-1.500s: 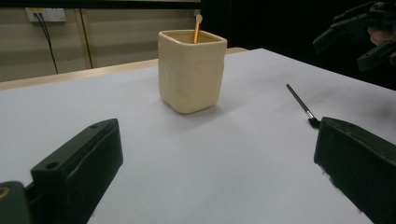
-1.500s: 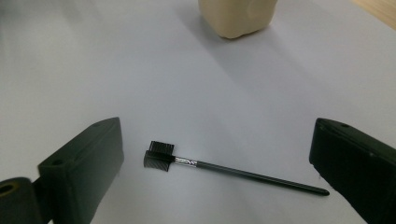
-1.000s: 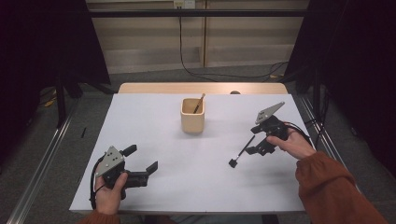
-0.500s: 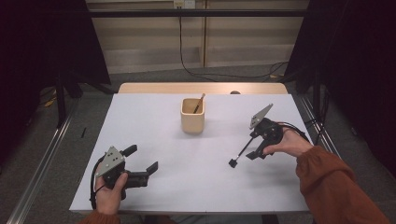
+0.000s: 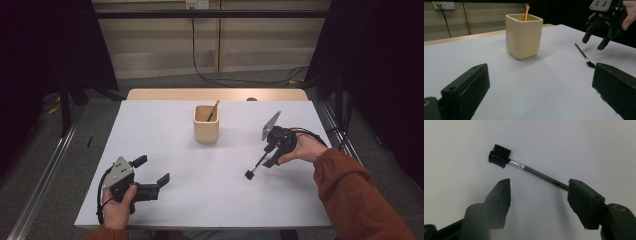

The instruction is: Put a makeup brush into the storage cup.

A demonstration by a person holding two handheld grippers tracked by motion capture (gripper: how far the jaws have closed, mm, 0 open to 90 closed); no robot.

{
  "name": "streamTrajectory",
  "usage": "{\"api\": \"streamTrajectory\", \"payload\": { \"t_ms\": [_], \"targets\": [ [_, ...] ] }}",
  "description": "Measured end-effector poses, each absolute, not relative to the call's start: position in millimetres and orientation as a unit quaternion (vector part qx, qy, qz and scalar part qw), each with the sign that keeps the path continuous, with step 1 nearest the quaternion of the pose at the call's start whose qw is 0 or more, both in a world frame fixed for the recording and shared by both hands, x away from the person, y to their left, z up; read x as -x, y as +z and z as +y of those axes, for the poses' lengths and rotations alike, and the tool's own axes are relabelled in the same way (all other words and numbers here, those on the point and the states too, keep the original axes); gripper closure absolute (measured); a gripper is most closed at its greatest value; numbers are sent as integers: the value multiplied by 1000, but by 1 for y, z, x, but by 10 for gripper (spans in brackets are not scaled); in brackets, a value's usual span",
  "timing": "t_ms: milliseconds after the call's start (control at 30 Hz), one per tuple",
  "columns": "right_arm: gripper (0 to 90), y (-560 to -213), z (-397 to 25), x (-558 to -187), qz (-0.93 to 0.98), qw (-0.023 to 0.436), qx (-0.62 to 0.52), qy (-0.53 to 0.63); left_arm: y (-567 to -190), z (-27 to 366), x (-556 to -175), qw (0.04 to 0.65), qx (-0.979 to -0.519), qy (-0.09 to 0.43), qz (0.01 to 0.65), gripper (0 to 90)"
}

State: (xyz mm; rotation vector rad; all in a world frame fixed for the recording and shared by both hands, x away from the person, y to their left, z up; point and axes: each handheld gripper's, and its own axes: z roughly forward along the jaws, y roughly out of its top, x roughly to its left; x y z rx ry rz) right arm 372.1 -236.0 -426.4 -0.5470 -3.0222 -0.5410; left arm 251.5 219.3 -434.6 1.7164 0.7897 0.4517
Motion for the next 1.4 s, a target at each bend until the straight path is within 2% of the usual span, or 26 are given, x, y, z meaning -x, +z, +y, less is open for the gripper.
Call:
{"api": "streamTrajectory", "payload": {
  "t_ms": [67,467,767,1400],
  "targets": [
    [430,-429,-234,-373,-972,11,161,-170,-435,219,-251,565,-729,192,336,13],
    [484,-432,-231,-385,-978,-7,151,-141,-435,219,-251,564,-730,190,336,13],
    [485,-437,-240,-400,-982,-37,140,-119,-436,218,-253,563,-734,188,332,13],
    [483,-451,-234,-405,-988,-29,116,-94,-436,219,-252,564,-734,185,331,15]
  ]
}}
